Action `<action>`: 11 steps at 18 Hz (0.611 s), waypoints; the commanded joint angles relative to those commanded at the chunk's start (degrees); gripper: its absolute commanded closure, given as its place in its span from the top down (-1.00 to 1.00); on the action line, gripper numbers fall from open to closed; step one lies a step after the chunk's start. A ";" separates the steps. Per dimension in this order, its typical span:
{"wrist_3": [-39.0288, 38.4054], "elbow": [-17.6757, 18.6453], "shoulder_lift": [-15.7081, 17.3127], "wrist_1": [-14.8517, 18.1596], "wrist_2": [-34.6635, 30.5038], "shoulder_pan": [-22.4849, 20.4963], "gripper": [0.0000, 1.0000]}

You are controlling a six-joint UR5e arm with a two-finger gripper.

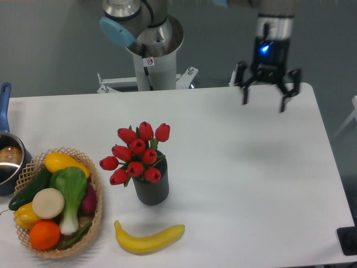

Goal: Insert the flowers into the vase

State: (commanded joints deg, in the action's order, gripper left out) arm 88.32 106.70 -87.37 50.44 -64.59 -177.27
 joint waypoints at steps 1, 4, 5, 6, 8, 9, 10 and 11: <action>2.02 -0.96 0.35 2.10 -1.41 -0.26 1.00; 11.93 -5.52 0.62 11.14 -6.06 -1.84 1.00; 15.19 -7.37 0.53 14.39 -7.12 -3.24 1.00; 18.09 -9.13 0.53 17.65 -7.65 -4.65 1.00; 23.46 -13.17 0.09 23.80 -7.75 -7.63 1.00; 26.53 -14.93 -0.17 26.88 -7.75 -9.13 1.00; 29.69 -16.08 -0.26 29.17 -7.75 -10.97 1.00; 32.51 -16.44 -0.35 30.32 -7.66 -12.47 1.00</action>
State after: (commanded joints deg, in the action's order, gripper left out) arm 120.82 90.27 -87.71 80.76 -72.25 -189.74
